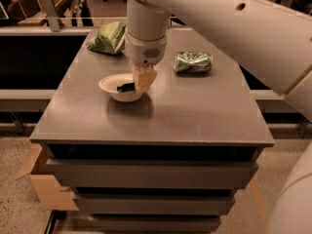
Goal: Pick rxbar chocolate from paper bowl and place on counter
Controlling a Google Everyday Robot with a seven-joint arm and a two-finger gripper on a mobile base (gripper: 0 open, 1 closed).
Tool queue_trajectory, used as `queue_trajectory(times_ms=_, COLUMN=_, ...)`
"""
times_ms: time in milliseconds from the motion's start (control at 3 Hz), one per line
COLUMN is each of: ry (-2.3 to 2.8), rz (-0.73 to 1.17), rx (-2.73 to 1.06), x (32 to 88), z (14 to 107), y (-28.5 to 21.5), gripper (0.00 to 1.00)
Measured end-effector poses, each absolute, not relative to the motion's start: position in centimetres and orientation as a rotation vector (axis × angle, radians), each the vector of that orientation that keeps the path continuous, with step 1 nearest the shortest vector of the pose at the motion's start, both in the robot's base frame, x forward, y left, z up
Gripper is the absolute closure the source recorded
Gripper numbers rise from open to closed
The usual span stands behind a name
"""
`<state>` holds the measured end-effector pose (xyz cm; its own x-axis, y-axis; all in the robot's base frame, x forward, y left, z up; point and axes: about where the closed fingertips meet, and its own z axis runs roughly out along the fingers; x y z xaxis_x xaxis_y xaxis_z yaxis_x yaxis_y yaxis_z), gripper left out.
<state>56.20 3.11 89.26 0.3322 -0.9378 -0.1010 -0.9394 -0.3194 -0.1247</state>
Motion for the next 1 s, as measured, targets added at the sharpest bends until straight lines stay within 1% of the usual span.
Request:
queue_trajectory(times_ms=333, ry=1.735, rz=0.071, rx=-2.43, x=55.92, z=88.48, y=3.6, gripper=1.0)
queue_trajectory(times_ms=667, ry=1.737, rz=0.097, rx=-2.429, x=55.82, z=88.24, y=3.81, gripper=0.88)
queue_trajectory(times_ms=1000, ry=1.74, rz=0.112, rx=-2.428, x=55.88, z=87.96, y=3.51, gripper=0.63)
